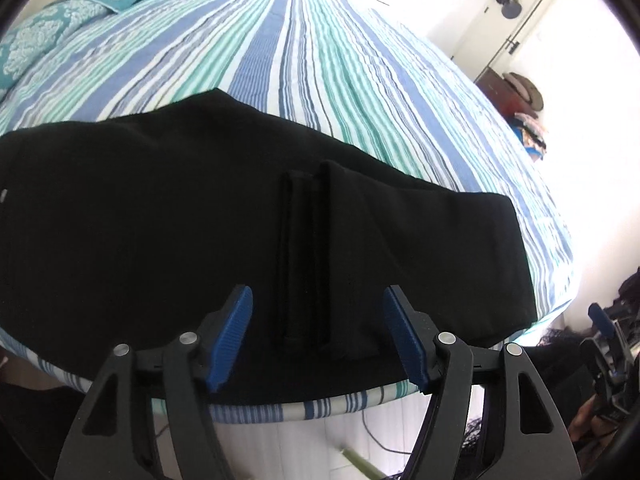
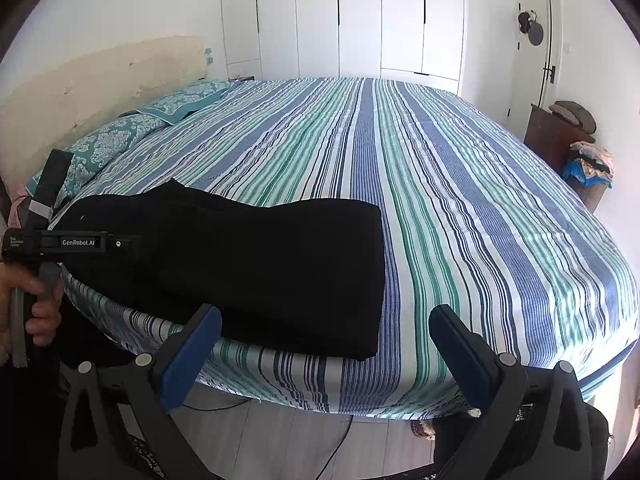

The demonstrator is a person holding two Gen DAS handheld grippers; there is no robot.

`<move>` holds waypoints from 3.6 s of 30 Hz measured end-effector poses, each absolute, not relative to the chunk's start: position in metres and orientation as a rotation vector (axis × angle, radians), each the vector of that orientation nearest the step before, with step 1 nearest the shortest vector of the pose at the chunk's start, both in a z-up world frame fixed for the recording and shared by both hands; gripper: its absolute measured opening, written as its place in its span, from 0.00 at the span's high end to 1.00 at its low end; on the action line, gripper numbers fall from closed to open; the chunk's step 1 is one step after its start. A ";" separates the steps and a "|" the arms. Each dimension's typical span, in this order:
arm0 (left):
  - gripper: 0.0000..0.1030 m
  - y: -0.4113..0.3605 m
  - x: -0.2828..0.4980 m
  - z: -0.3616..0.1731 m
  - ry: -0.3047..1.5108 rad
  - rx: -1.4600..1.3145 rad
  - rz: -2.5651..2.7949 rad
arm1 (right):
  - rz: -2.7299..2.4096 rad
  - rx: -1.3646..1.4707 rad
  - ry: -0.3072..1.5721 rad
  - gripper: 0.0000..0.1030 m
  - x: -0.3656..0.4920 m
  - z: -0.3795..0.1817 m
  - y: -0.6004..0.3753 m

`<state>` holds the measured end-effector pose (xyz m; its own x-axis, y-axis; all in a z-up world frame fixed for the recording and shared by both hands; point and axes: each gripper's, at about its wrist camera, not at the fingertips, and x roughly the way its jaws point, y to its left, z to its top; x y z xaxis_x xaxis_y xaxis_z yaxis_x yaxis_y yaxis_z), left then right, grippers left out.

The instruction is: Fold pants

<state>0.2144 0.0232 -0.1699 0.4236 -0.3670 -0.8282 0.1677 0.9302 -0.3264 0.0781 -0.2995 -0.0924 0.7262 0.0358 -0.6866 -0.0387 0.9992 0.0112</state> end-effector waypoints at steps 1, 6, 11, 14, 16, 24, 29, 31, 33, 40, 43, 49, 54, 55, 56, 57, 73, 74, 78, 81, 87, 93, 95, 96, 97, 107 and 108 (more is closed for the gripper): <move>0.33 0.016 0.215 -0.174 1.097 -0.180 -0.346 | 0.038 0.005 0.759 0.00 0.078 -0.093 -0.302; 0.76 -0.023 0.209 -0.185 1.082 0.056 -0.313 | 0.020 0.054 0.767 0.00 0.081 -0.094 -0.311; 0.93 -0.001 0.203 -0.163 1.050 0.005 -0.303 | -0.044 0.121 0.793 0.00 0.084 -0.099 -0.328; 0.93 0.006 0.207 -0.171 1.094 0.027 -0.269 | -0.124 0.169 0.821 0.00 0.086 -0.105 -0.346; 0.93 0.001 0.207 -0.174 1.103 0.065 -0.260 | -0.164 0.194 0.834 0.00 0.090 -0.110 -0.355; 0.69 -0.008 0.201 -0.178 1.087 0.132 -0.236 | -0.118 -0.026 0.954 0.00 0.141 -0.151 -0.321; 0.30 0.011 0.199 -0.174 1.085 0.064 -0.200 | -0.172 -0.012 1.001 0.01 0.146 -0.162 -0.327; 0.29 0.023 0.195 -0.172 1.081 -0.003 -0.214 | -0.177 -0.022 0.928 0.00 0.138 -0.145 -0.326; 0.23 0.034 0.193 -0.170 1.075 -0.039 -0.210 | -0.160 -0.009 0.855 0.00 0.129 -0.130 -0.324; 0.23 0.088 0.180 -0.153 1.007 -0.172 -0.111 | -0.064 -0.094 0.764 0.00 0.123 -0.112 -0.291; 0.22 0.130 0.183 -0.145 0.983 -0.258 -0.025 | -0.020 -0.144 0.749 0.00 0.122 -0.112 -0.274; 0.14 0.260 0.206 -0.125 0.887 -0.341 0.175 | 0.037 -0.176 0.763 0.00 0.119 -0.117 -0.256; 0.13 0.330 0.244 -0.157 1.043 -0.429 0.102 | 0.066 -0.197 0.778 0.00 0.119 -0.123 -0.245; 0.13 0.333 0.249 -0.168 1.078 -0.442 0.085 | 0.071 -0.200 0.783 0.00 0.119 -0.125 -0.244; 0.13 0.336 0.255 -0.180 1.117 -0.453 0.076 | 0.074 -0.204 0.790 0.00 0.119 -0.126 -0.242; 0.12 0.339 0.256 -0.190 1.144 -0.467 0.066 | 0.077 -0.210 0.796 0.00 0.119 -0.128 -0.240; 0.89 0.295 0.229 -0.108 0.997 -0.726 -0.150 | 0.112 -0.221 0.762 0.00 0.117 -0.125 -0.232; 0.89 0.283 0.227 -0.097 0.984 -0.736 -0.183 | 0.109 -0.205 0.753 0.00 0.117 -0.122 -0.235; 0.90 0.214 0.216 -0.059 0.954 -0.723 -0.324 | 0.087 -0.130 0.720 0.00 0.118 -0.112 -0.250; 0.91 0.152 0.214 -0.041 0.944 -0.728 -0.444 | 0.061 -0.064 0.698 0.00 0.117 -0.104 -0.267; 0.92 0.014 0.223 -0.048 1.017 -0.682 -0.633 | -0.008 0.052 0.631 0.00 0.106 -0.086 -0.308; 0.94 -0.121 0.223 -0.112 1.169 -0.514 -0.684 | -0.096 0.132 0.582 0.00 0.092 -0.075 -0.352; 0.97 -0.159 0.217 -0.133 1.179 -0.381 -0.688 | -0.128 0.165 0.583 0.00 0.088 -0.076 -0.368; 0.96 -0.176 0.213 -0.144 1.196 -0.301 -0.676 | -0.144 0.189 0.587 0.00 0.087 -0.077 -0.375; 0.95 -0.191 0.211 -0.154 1.212 -0.223 -0.664 | -0.160 0.216 0.592 0.00 0.085 -0.078 -0.383; 0.16 -0.073 0.161 -0.089 0.954 -0.105 -0.513 | 0.074 0.450 0.631 0.00 0.098 -0.095 -0.392; 0.16 -0.049 0.162 -0.089 0.944 -0.116 -0.454 | 0.156 0.442 0.658 0.00 0.106 -0.099 -0.378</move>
<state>0.1615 -0.0488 -0.0887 0.5001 -0.4240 -0.7551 0.3246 0.9002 -0.2904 0.1060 -0.3780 -0.0987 0.7835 0.2770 -0.5563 -0.0015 0.8960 0.4440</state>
